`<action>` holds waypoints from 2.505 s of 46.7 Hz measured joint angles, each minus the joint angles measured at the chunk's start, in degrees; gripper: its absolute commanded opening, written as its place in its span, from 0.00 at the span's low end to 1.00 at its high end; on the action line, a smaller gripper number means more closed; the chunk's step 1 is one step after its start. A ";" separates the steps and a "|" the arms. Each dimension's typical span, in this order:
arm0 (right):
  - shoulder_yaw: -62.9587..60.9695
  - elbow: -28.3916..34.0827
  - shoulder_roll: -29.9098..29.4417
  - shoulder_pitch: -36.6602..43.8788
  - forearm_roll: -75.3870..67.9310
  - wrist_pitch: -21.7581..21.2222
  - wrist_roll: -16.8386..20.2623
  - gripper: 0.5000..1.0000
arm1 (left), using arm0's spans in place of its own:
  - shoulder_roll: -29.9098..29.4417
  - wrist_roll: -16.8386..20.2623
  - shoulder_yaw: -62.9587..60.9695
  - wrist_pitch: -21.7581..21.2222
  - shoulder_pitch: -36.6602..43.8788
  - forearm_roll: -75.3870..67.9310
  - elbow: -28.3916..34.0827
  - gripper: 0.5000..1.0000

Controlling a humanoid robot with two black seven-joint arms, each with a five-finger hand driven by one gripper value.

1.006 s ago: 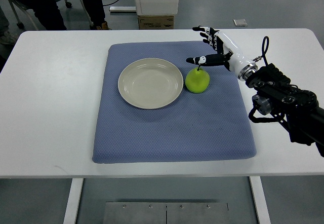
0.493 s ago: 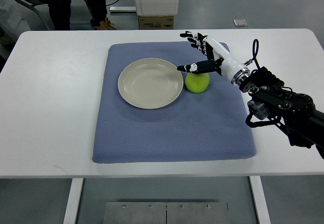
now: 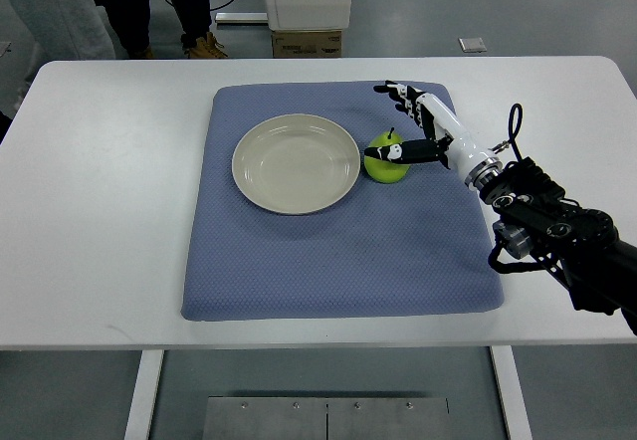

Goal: Place pear on plate with right hand
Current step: 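Lower the right hand and close its fingers around the pear, then lift the pear with the right hand off the mat, then carry the pear with the right hand over the cream plate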

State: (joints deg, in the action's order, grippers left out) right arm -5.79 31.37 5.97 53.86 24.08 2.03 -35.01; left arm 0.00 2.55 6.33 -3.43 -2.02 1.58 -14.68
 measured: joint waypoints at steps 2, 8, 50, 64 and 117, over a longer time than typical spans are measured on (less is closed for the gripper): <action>0.90 -0.06 -0.03 -0.18 0.00 0.06 0.00 0.99 | 0.00 0.00 0.00 -0.01 0.00 0.00 0.00 1.00; 2.62 -0.22 -0.24 -1.02 -0.01 1.07 0.00 0.99 | 0.00 0.00 0.00 -0.01 0.00 0.00 0.00 1.00; 2.53 -4.11 -3.77 -2.15 -0.42 2.51 0.00 0.00 | 0.00 0.00 0.00 0.00 0.00 0.00 0.00 1.00; -1.23 -3.50 -3.25 4.40 -0.80 1.68 1.47 0.00 | 0.00 -0.01 0.00 0.01 0.00 0.00 0.00 1.00; -0.55 2.87 -5.97 8.92 -0.66 0.53 6.53 0.00 | 0.00 0.00 0.00 -0.01 0.00 0.00 0.00 1.00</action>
State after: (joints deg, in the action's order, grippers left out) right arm -6.34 34.25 0.00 62.78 23.42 2.56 -28.48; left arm 0.00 2.55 6.33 -3.43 -2.02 1.58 -14.68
